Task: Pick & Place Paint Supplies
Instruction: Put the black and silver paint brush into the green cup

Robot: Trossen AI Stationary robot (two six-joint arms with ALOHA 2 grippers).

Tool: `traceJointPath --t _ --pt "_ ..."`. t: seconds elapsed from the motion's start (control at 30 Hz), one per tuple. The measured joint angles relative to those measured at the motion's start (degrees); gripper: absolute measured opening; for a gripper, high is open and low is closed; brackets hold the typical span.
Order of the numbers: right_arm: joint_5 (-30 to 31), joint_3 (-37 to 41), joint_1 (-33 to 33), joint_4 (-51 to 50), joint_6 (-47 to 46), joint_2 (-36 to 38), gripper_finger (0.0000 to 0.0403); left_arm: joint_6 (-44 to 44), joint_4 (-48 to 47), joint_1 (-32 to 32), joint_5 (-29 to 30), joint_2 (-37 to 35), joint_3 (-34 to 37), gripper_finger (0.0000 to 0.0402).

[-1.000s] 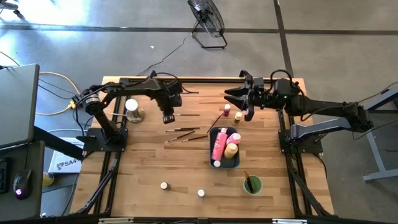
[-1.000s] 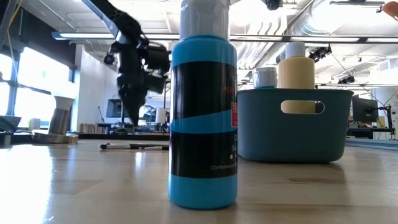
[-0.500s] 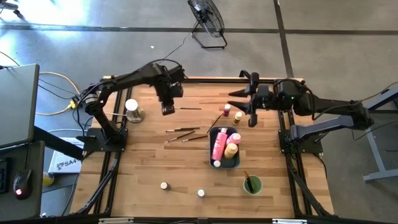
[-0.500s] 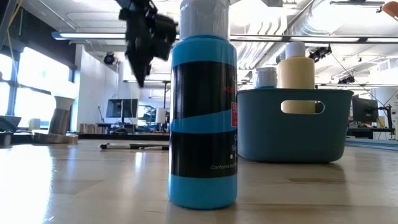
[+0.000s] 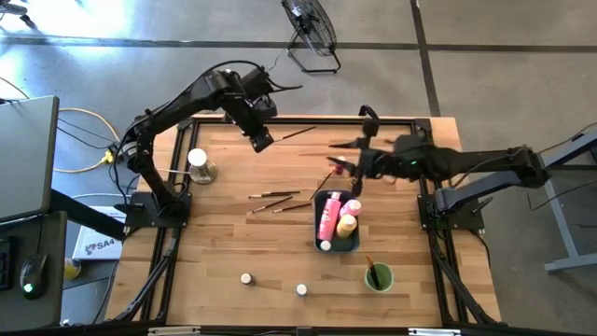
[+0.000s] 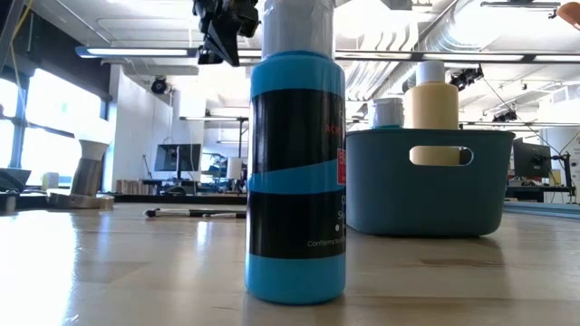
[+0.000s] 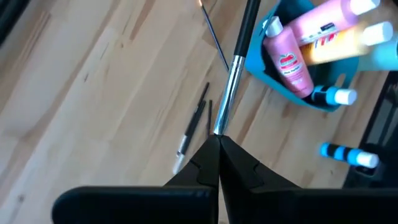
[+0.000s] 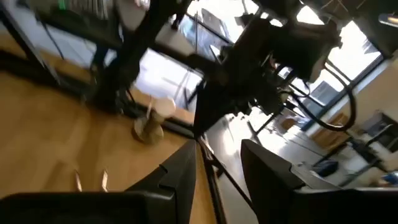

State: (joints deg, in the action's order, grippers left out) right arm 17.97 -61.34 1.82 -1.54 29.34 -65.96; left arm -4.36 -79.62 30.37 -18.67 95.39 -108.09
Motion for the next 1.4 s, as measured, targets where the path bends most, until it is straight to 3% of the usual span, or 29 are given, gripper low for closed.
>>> traceJointPath --t 0.2,0.5,0.93,1.4 --pt "7.38 0.02 2.22 3.17 11.94 -6.68 0.0121 -4.45 -2.51 -0.02 -1.69 0.01 -0.5 0.0" --pt "7.89 -0.41 2.32 7.41 16.13 -12.62 0.0121 -8.93 -1.2 -4.24 -3.93 0.11 -0.55 0.0" --pt "9.25 -0.98 2.32 2.26 18.97 -13.02 0.0121 -16.45 4.8 -10.95 -6.65 0.13 -0.55 0.0" --pt "13.91 -0.98 2.32 -0.72 24.9 -13.02 0.0121 -19.98 6.43 -12.54 -8.77 0.13 -0.55 0.0"
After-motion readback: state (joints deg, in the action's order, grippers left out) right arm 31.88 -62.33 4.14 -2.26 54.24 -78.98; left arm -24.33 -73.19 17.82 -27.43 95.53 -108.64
